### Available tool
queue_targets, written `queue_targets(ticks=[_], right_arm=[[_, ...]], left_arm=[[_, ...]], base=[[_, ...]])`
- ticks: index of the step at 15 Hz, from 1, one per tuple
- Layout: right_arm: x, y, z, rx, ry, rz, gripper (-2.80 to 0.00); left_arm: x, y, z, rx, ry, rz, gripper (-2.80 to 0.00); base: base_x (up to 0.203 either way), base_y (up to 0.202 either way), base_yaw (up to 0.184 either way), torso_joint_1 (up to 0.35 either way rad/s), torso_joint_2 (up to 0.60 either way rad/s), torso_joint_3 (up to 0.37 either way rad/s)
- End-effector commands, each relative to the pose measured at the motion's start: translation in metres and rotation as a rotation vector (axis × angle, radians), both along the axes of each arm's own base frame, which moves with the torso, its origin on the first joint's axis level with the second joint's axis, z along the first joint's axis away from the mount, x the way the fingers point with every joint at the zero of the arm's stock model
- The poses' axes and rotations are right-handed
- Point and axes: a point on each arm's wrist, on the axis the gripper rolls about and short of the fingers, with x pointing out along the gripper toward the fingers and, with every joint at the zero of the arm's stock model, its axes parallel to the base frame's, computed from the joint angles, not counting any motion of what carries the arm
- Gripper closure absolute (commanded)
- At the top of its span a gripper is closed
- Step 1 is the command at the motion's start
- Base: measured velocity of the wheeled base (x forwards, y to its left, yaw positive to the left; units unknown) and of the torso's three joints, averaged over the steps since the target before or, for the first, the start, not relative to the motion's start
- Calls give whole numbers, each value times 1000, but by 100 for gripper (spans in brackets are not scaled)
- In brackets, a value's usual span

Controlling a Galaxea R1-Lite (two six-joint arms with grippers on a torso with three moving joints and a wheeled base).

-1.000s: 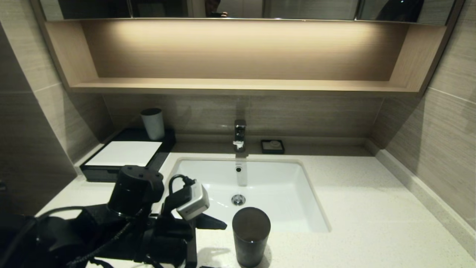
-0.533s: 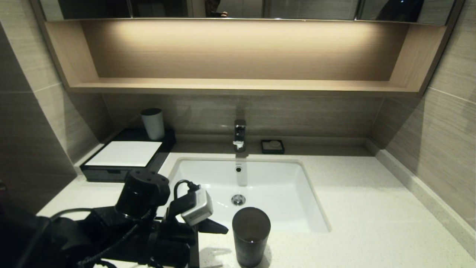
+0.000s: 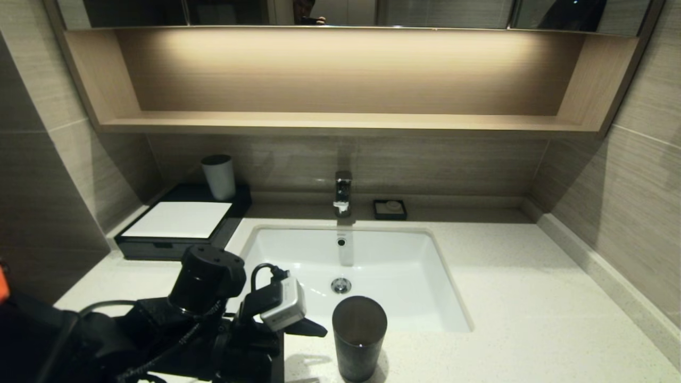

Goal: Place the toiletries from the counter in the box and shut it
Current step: Pick up the cup

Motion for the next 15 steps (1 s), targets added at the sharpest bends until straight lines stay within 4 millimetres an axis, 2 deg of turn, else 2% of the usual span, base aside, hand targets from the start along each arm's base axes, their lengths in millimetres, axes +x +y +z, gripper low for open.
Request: queue_targets(ticks=[1,8,15], right_arm=[[0,0,0,0,2,0,0],[0,0,0,0,1,0,0],[0,0,0,0,1,0,0]], left_arm=[[0,0,0,-2,-3,-4,-280],[2,-2,1,-1,-7,6,-280],[7,-17,-2,8,-7,-12,-280]], base=[[0,0,0,0,0,0],[0,0,0,0,0,0],[0,0,0,0,0,0]])
